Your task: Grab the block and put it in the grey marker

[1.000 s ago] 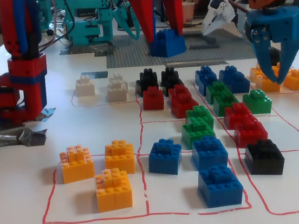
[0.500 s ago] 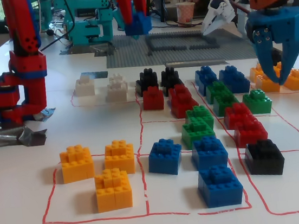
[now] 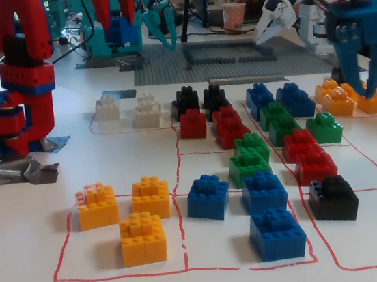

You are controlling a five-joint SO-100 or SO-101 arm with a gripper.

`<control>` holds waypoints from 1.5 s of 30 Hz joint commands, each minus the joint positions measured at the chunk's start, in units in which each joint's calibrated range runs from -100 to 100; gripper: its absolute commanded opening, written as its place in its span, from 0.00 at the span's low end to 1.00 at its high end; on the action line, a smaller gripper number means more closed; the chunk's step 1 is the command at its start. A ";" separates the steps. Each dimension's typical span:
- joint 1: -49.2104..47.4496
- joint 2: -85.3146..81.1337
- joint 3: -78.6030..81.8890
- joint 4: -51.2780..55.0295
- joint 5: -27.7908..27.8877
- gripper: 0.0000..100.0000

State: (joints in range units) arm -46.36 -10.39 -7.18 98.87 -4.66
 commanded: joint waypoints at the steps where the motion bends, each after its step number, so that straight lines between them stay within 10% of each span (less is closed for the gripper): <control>1: -2.12 -0.50 -0.73 -0.57 -3.52 0.00; 45: -10.26 30.85 -20.35 -17.20 -19.58 0.00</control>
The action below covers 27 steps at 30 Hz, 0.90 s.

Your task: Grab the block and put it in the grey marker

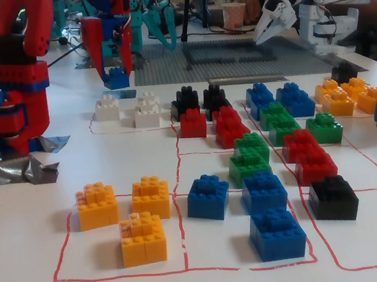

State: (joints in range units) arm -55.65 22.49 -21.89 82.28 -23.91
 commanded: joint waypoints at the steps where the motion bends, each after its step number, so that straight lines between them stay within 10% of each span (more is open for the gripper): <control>1: -0.97 -1.61 -6.27 -0.62 -0.34 0.00; 14: -0.77 2.27 -8.36 -0.46 0.63 0.00; 19: -0.68 2.84 -9.99 0.36 2.15 0.22; 27: -0.09 2.68 -13.26 2.95 3.47 0.27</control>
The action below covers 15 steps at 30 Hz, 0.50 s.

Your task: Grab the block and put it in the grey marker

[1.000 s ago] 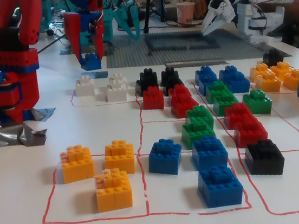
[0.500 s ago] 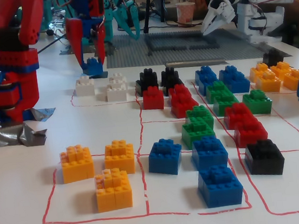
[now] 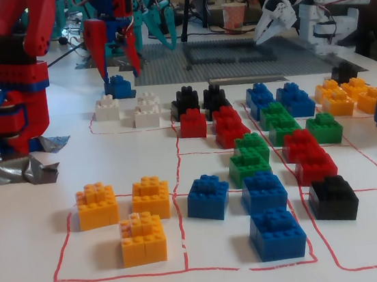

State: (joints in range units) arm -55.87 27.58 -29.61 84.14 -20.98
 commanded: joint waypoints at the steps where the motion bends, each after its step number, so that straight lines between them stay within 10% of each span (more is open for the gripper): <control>1: 0.23 -2.58 -6.09 1.50 0.73 0.25; 15: 3.96 -12.72 -3.91 2.15 4.35 0.03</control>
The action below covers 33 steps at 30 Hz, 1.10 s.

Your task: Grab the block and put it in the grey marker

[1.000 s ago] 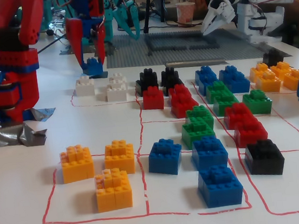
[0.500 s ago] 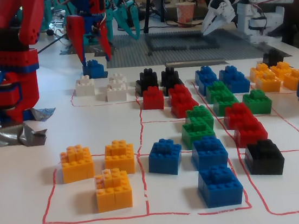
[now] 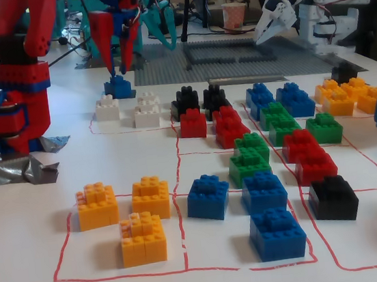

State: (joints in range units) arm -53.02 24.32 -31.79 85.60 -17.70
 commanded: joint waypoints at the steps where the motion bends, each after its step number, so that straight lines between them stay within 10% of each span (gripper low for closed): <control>1: 1.60 -10.71 -0.73 0.61 1.56 0.02; 33: 28.29 -42.56 26.25 5.48 15.34 0.00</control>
State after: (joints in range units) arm -26.89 -13.31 -4.72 90.78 -3.15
